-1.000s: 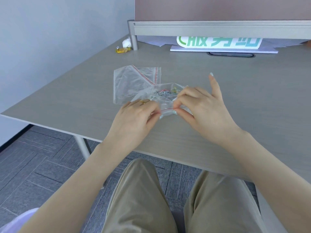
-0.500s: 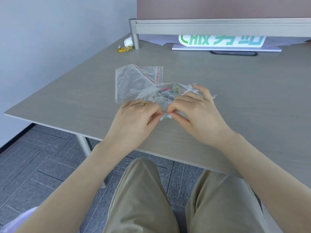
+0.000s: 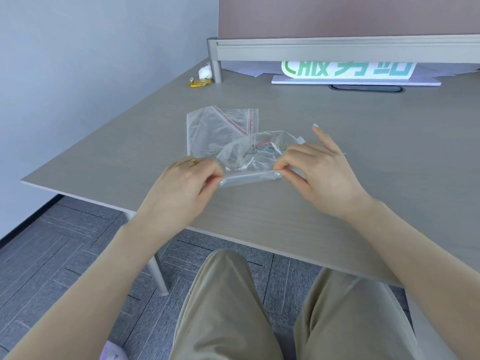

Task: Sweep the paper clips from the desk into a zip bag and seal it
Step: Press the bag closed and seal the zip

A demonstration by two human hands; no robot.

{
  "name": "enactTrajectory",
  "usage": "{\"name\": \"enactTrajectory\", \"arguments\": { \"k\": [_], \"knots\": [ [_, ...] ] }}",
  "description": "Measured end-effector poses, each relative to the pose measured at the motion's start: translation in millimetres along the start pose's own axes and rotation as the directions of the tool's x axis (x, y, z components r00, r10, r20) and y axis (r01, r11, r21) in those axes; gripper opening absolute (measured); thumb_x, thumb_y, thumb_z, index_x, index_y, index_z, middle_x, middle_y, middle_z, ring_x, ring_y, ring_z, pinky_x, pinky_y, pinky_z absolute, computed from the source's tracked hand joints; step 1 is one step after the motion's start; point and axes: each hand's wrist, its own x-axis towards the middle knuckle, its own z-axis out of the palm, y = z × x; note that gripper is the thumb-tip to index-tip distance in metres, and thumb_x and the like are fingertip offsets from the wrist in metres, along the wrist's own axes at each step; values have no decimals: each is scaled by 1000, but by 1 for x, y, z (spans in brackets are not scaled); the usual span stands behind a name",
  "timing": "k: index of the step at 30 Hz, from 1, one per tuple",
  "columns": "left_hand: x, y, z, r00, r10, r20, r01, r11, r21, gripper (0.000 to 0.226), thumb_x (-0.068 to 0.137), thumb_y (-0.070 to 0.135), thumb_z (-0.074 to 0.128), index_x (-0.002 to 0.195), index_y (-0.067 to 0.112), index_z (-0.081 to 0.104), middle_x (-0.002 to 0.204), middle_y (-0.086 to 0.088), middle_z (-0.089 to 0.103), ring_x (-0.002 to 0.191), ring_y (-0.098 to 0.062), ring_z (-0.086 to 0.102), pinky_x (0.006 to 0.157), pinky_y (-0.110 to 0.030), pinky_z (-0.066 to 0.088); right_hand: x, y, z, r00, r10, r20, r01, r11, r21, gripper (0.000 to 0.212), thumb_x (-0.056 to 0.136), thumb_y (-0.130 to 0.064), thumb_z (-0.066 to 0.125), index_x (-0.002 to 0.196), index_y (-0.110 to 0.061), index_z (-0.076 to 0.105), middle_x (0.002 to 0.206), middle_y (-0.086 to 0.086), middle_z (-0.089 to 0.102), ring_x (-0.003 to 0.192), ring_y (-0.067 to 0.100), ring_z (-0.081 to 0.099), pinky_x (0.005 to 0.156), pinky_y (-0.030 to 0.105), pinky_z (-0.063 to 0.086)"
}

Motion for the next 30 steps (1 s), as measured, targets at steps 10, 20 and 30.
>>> {"name": "enactTrajectory", "arguments": {
  "k": [10,20,30],
  "knots": [
    [43,-5,-16,995,-96,-10,88,948,-305,16,81,29,60,86,16,54,85,15,54,86,6,44,78,-5,32,40,8,-27,967,252,21,-250,941,227,8,88,-14,54,84,-17,60,86,-6,64,81,16,62,113,39,7],
    [122,-18,32,887,-360,289,460,629,-627,23,79,32,61,89,11,61,96,-6,62,91,-12,56,78,-26,40,146,49,-3,871,489,38,-471,813,342,12,82,-21,55,81,-23,67,85,-7,67,87,16,62,107,51,31],
    [186,23,44,850,-393,351,414,86,-906,15,90,24,45,77,17,49,87,-5,59,81,-21,54,71,-34,43,197,108,-51,837,519,-172,-490,852,186,18,81,-27,55,90,-23,69,94,-3,71,94,20,62,102,44,39]
  ]
}}
